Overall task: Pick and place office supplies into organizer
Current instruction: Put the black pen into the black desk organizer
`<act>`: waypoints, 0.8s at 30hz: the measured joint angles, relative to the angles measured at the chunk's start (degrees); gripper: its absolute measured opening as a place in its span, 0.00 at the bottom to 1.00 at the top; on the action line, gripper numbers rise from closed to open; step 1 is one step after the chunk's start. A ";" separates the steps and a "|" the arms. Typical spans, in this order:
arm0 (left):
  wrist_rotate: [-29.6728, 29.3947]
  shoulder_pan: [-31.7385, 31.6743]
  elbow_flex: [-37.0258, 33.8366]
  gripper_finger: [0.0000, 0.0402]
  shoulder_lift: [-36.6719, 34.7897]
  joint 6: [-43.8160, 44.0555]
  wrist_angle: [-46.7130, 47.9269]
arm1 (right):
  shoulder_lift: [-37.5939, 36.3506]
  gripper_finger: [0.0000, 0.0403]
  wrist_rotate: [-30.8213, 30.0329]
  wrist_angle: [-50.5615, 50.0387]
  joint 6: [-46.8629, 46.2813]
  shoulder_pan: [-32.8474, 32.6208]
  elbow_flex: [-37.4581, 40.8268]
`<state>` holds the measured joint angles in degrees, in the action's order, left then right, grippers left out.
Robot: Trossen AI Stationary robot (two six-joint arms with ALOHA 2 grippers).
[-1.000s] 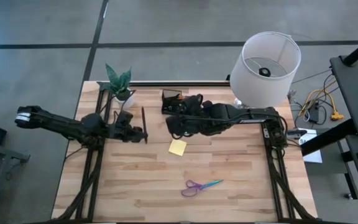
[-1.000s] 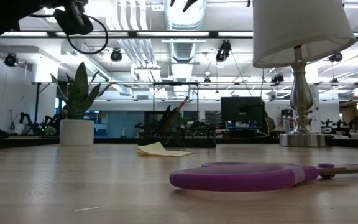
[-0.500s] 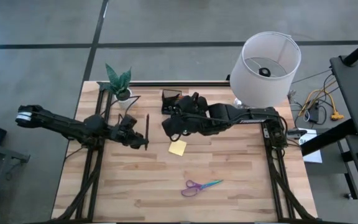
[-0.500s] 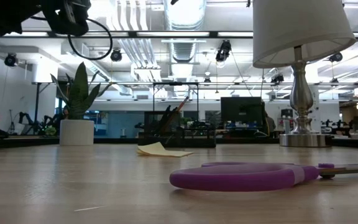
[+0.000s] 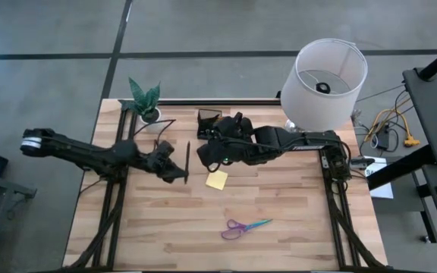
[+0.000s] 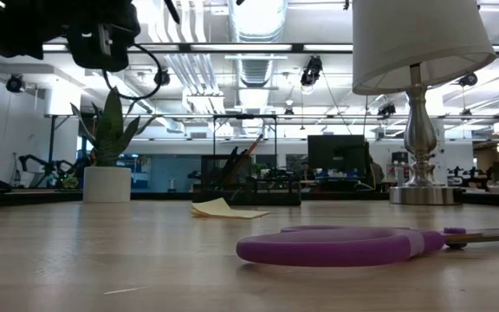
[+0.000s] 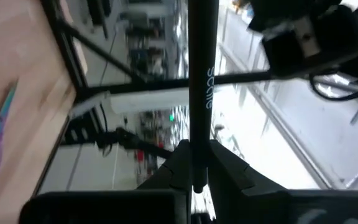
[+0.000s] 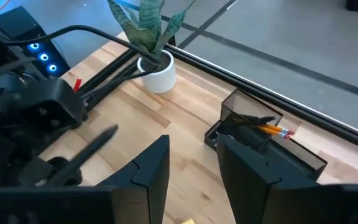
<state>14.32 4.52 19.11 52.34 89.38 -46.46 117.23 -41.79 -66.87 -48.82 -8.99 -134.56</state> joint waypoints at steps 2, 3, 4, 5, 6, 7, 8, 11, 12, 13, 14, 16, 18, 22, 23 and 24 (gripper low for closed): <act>3.13 -1.16 0.00 0.03 0.52 1.40 -0.04 | 0.00 0.32 0.00 0.00 0.00 0.00 0.00; 3.72 -1.75 0.00 0.03 0.78 2.06 -0.15 | 0.00 0.32 -0.01 0.00 -0.01 0.00 0.00; 4.28 -2.61 0.02 0.03 1.00 2.85 -0.13 | 0.00 0.32 -0.01 0.00 -0.07 0.00 0.00; 4.57 -3.72 0.02 0.03 1.25 3.80 -0.10 | 0.00 0.32 -0.01 0.01 -0.07 0.00 0.00; 4.73 -5.04 0.00 0.03 1.46 5.34 -0.09 | 0.00 0.32 -0.01 0.00 -0.04 0.00 0.00; 4.69 -6.58 0.02 0.03 1.68 7.60 -0.12 | 0.00 0.32 -0.01 0.01 -0.03 0.00 0.00; 4.69 -8.07 0.02 0.04 1.88 10.81 -0.22 | 0.00 0.31 -0.01 0.01 -0.02 0.00 0.00; 7.06 -13.13 0.07 0.04 3.27 18.64 -2.23 | 0.00 0.30 -0.01 0.00 -0.02 0.00 0.00; 9.02 -14.98 0.09 0.04 4.04 20.09 -4.58 | 0.00 0.30 -0.03 0.00 -0.02 0.00 0.00; 11.05 -16.82 0.16 0.04 5.12 21.59 -7.58 | 0.00 0.30 -0.05 0.00 -0.02 0.00 0.00; 13.04 -18.65 0.40 0.04 6.37 23.29 -10.84 | 0.00 0.30 -0.17 0.00 -0.02 0.00 0.00; 17.31 -22.34 1.27 0.04 9.58 26.85 -16.08 | 0.00 0.30 -0.25 0.00 -0.02 0.04 0.00; 21.87 -25.48 2.88 0.04 13.50 30.18 -19.42 | 0.00 0.31 -0.34 0.06 0.94 0.20 0.00; 26.57 -29.42 6.09 0.04 21.10 34.76 -25.08 | 0.00 0.32 -0.38 0.22 3.87 0.46 0.00; 27.22 -30.18 6.90 0.04 22.99 35.70 -27.42 | 0.00 0.32 -0.42 0.21 4.56 0.46 0.00; 27.39 -30.88 7.66 0.04 24.62 37.48 -29.47 | 0.00 0.32 -0.85 0.31 5.25 0.46 0.00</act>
<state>41.71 -26.36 26.78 76.97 126.86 -75.93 117.23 -42.64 -66.56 -43.56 -8.54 -134.56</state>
